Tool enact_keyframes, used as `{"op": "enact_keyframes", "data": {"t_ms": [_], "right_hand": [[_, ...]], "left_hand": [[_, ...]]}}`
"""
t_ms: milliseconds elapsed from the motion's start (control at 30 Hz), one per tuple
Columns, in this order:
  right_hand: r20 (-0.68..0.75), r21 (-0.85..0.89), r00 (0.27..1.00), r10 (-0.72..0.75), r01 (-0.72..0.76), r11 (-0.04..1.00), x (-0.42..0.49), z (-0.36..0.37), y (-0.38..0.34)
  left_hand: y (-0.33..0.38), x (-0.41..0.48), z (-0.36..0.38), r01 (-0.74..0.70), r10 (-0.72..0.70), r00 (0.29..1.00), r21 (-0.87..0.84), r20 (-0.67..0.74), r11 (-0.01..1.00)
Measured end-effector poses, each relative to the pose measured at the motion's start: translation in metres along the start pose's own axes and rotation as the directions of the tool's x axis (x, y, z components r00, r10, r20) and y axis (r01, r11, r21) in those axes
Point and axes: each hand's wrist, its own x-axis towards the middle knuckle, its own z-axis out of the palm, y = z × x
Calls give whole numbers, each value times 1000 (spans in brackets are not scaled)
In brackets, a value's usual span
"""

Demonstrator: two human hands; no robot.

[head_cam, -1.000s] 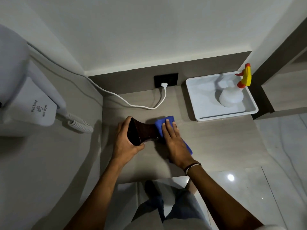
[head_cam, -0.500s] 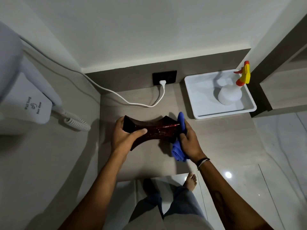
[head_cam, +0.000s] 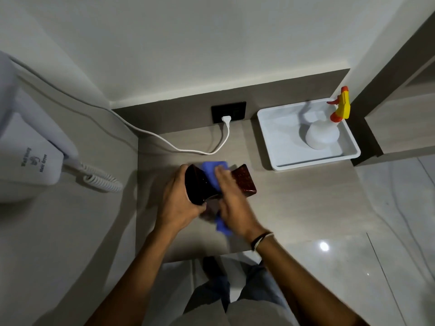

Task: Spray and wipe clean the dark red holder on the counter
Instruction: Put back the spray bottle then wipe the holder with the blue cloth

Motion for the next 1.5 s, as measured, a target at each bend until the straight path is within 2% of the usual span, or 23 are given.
{"op": "enact_keyframes", "data": {"t_ms": [100,167,233,267,300,367,400,433,533,567,667,733,767,833,867,933,1000,1067,1133,1200,1333,1400,1500], "right_hand": [[95,-136,960,-263,274,952,-18,20,4],[122,-387,978,-168,203,900,-14,-3,32],[88,-490,994,64,-13,872,-11,-19,40],[88,-426,990,111,-64,903,-10,-14,30],[106,-280,991,77,-44,959,-11,-4,16],[106,-85,979,-174,183,979,-17,18,2],[101,-131,959,-263,275,952,-16,21,7],[83,-222,961,-264,276,935,-13,12,16],[51,-364,998,38,-17,931,-1,-18,43],[88,-314,996,30,-1,949,-1,-14,35],[71,-139,971,-229,237,962,-13,22,2],[80,-226,940,-332,342,912,-14,23,19],[72,-349,943,-326,330,877,-10,11,34],[74,-528,985,-156,172,832,-3,-18,65],[54,-530,996,-74,91,843,0,-30,72],[-8,-381,1000,25,-26,924,6,-44,77],[-129,1,977,171,-173,985,10,-49,74],[-134,444,916,377,-285,850,13,-55,73],[-17,689,861,508,-358,631,13,-56,74],[55,748,836,546,-397,533,13,-56,70],[55,737,835,547,-404,542,25,-59,66],[30,697,859,511,-384,605,32,-60,68],[-138,449,930,341,-248,858,29,-57,70]], "left_hand": [[-3,-2,1,-27,26,999,-37,-32,999],[-8,-4,-3,-30,31,999,29,-28,999],[-8,-6,-3,-10,11,1000,62,-21,998],[-6,-5,-2,-11,13,1000,65,-27,998],[-4,-3,0,-11,13,999,57,-33,998],[-4,-3,-1,-19,19,999,23,-35,1000],[-6,-3,-2,-23,24,999,25,-36,999],[-8,-5,-4,-12,13,999,45,-31,999],[-5,-9,-4,18,-15,1000,83,-27,996],[-1,-8,-2,9,-6,999,74,-34,997],[1,-6,3,-5,6,999,19,-49,1000],[-7,-8,0,22,-21,999,34,-42,999],[-11,-9,-1,40,-39,999,63,-29,997],[-13,-10,0,50,-48,999,83,-22,995],[-13,-9,2,51,-49,999,71,-22,996],[-9,-5,4,60,-60,997,6,-38,998],[-11,0,3,130,-136,989,-107,-54,986],[-12,6,2,261,-278,960,-270,-26,927],[-12,11,1,391,-411,911,-365,25,845],[-10,13,-1,438,-443,894,-337,65,833],[-10,8,-12,376,-319,901,-163,293,912],[-9,5,-16,273,-242,897,-33,369,962],[-6,2,-11,124,-148,968,126,201,984]]}}
